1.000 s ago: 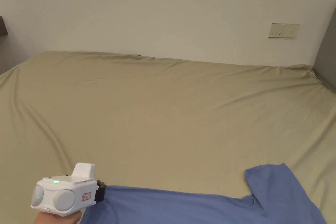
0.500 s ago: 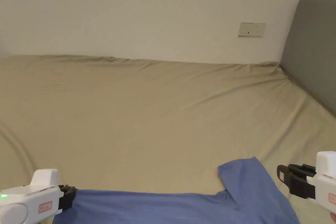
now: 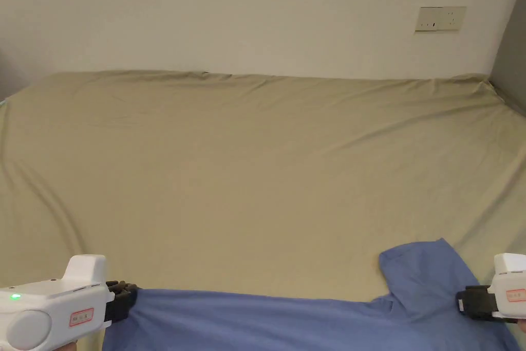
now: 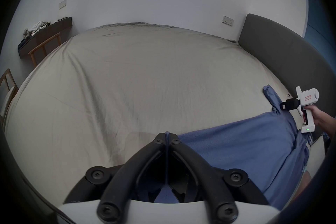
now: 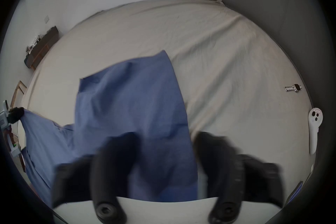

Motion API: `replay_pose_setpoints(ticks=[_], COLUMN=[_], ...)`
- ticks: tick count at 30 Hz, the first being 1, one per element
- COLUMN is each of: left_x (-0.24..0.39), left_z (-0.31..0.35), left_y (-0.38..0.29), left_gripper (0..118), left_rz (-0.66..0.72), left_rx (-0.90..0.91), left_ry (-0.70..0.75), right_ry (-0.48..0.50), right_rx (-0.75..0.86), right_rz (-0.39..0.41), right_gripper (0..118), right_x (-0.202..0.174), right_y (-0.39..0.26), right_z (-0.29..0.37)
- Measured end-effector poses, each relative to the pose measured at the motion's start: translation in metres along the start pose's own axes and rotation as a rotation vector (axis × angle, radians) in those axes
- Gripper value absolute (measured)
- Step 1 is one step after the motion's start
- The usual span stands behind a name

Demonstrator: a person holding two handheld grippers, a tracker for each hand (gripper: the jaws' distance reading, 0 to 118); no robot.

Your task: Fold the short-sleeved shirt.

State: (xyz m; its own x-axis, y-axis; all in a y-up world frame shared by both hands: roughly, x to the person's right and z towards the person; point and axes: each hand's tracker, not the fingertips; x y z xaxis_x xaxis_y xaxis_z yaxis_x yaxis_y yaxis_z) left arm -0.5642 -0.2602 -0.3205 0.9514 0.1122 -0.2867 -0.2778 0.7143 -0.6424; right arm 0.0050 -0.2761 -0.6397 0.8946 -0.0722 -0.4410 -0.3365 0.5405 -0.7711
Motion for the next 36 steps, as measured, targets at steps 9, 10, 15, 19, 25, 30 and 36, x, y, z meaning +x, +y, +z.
replay_pose_setpoints(ticks=[9, 10, 15, 19, 25, 30, 36], left_x=[0.013, 0.012, 0.013, 0.02, 0.028, 0.026, 0.029], left_z=[0.012, 0.016, 0.058, 0.114, 0.196, 0.228, 0.203], left_y=[0.009, 0.01, 0.012, 0.004, -0.05, -0.108, -0.175], left_gripper=[0, 0, 0, 0, 0, 0, 0], left_rz=[0.011, -0.001, -0.001, -0.02, -0.067, -0.071, -0.023], left_rx=[0.032, 0.038, 0.074, 0.113, 0.119, 0.097, 0.027], left_ry=[-0.009, -0.003, -0.015, -0.048, -0.088, -0.11, -0.094], right_ry=[0.085, 0.07, 0.142, 0.212, 0.256, 0.242, 0.186], right_rx=[0.092, 0.102, 0.223, 0.298, 0.327, 0.272, 0.152], right_rz=[-0.093, -0.091, -0.079, -0.086, -0.048, -0.047, -0.072], right_gripper=[4, 4, 4, 4, 4, 4, 4], right_x=[0.038, -0.017, -0.034, -0.039, -0.047, -0.042, -0.047], right_y=[-0.017, -0.003, -0.018, -0.05, -0.139, -0.207, -0.264], right_z=[0.016, 0.048, 0.116, 0.184, 0.264, 0.273, 0.225])
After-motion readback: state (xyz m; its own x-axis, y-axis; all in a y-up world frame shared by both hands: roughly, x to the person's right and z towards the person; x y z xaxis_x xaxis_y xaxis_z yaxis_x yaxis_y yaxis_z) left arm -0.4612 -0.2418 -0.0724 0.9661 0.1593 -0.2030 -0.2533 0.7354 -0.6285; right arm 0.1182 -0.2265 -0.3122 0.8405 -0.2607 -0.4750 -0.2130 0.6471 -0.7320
